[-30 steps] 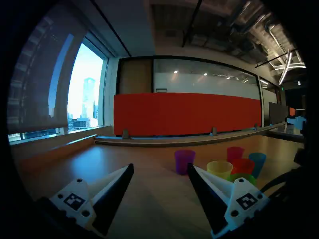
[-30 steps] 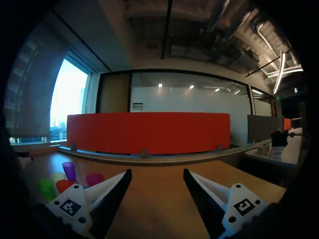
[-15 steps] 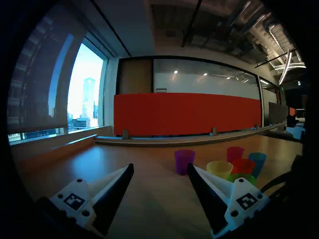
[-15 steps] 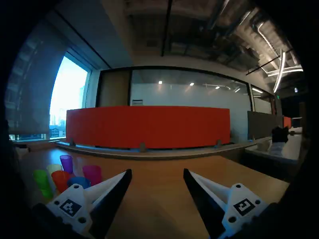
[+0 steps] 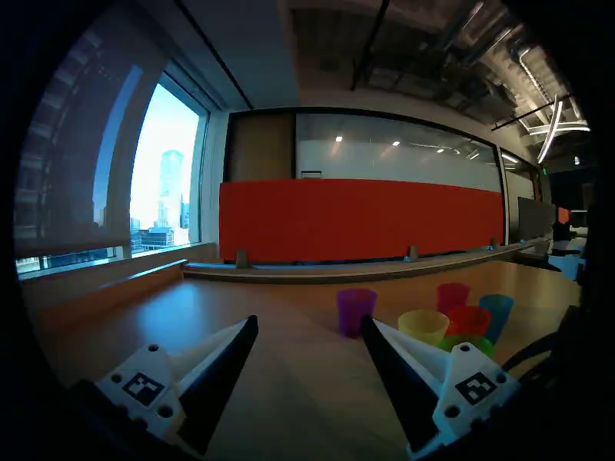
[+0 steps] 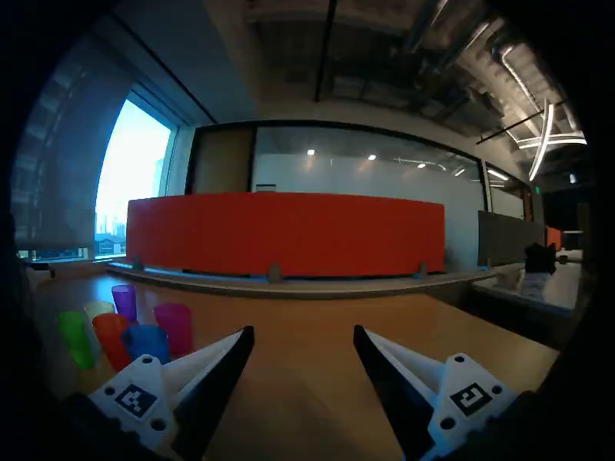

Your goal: Pour water

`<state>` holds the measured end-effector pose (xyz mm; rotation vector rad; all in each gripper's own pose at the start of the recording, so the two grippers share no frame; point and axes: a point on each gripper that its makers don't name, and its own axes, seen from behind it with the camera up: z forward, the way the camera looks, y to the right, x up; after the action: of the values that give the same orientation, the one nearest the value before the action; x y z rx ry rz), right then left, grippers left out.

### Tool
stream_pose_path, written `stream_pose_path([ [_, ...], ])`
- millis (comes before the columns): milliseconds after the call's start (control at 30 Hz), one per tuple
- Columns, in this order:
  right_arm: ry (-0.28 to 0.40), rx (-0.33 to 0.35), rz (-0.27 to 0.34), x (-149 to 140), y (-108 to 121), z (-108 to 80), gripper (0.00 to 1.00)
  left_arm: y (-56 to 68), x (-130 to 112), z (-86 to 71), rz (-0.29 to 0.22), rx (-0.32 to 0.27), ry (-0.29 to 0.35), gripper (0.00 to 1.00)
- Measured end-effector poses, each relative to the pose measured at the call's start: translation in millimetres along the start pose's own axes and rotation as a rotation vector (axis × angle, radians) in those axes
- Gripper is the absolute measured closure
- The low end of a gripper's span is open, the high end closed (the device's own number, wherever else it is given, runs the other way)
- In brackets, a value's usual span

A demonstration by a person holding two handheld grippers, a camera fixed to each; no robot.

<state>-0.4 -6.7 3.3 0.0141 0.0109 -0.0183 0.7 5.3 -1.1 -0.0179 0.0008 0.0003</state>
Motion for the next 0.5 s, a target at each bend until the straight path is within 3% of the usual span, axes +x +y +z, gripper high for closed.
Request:
stream_pose_path([
  [500, -0.009, 0.000, 0.016, 1.1, 1.0, -1.6, 0.00, -0.6, 0.4, 0.0, 0.000, 0.000, 0.000, 0.01],
])
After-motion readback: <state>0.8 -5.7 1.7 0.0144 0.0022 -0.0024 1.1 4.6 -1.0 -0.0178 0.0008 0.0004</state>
